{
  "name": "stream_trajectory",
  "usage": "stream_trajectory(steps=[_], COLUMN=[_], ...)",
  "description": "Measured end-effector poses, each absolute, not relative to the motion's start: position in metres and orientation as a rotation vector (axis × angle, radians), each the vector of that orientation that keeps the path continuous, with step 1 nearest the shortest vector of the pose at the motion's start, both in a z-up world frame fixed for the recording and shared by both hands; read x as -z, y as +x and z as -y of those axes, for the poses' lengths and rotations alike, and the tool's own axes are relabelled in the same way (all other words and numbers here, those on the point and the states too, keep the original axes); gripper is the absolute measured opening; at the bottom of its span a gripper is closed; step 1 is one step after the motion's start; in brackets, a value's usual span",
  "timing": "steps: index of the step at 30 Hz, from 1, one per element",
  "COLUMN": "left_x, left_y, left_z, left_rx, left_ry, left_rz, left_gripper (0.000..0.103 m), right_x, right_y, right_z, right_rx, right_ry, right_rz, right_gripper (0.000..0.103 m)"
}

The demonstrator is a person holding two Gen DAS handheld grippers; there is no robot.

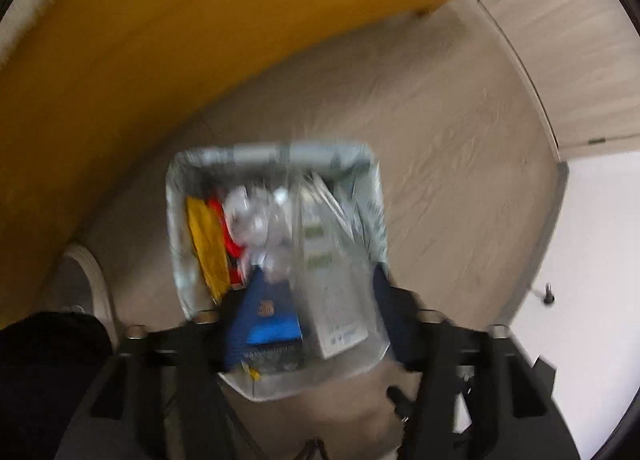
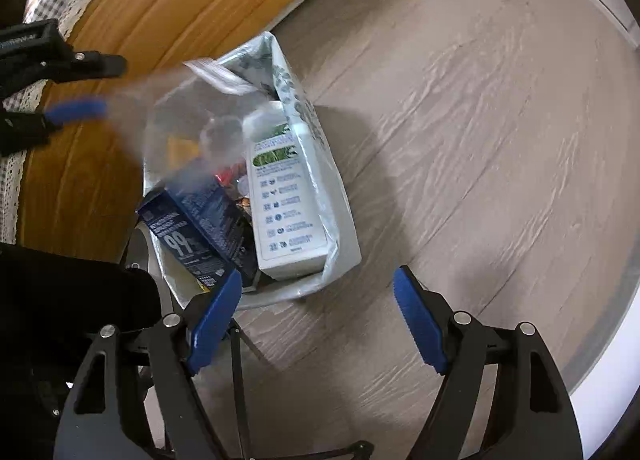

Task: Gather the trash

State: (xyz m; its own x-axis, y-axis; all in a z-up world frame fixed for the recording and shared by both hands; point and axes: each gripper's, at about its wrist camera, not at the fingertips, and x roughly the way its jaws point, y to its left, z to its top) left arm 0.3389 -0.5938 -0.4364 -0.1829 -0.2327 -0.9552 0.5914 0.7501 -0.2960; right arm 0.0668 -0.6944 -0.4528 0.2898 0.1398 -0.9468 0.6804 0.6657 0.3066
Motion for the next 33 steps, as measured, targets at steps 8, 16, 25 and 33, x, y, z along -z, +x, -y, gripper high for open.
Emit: stream_trajectory(steps=[8,16,25,33], left_x=[0.447,0.415,0.316,0.213], left_y=[0.332,0.320,0.355,0.429], left_z=[0.566,0.573,0.531,0.416], left_rx=[0.744,0.844,0.907,0.769], left_ry=[0.350,0.439,0.291,0.171], left_rz=[-1.540,-1.415,-1.235,-0.966], left_gripper=[0.063,0.063,0.063,0.066], right_x=[0.454,0.431,0.363,0.265], right_y=[0.082,0.087,0.132,0.243], right_z=[0.684,0.687,0.683,0.625], right_rx=[0.392,0.432,0.487,0.379], right_ry=[0.798,0.752,0.554,0.325], right_rz=[-1.267,-1.251,-1.237,-1.102], right_gripper=[0.075,0.075,0.075,0.075])
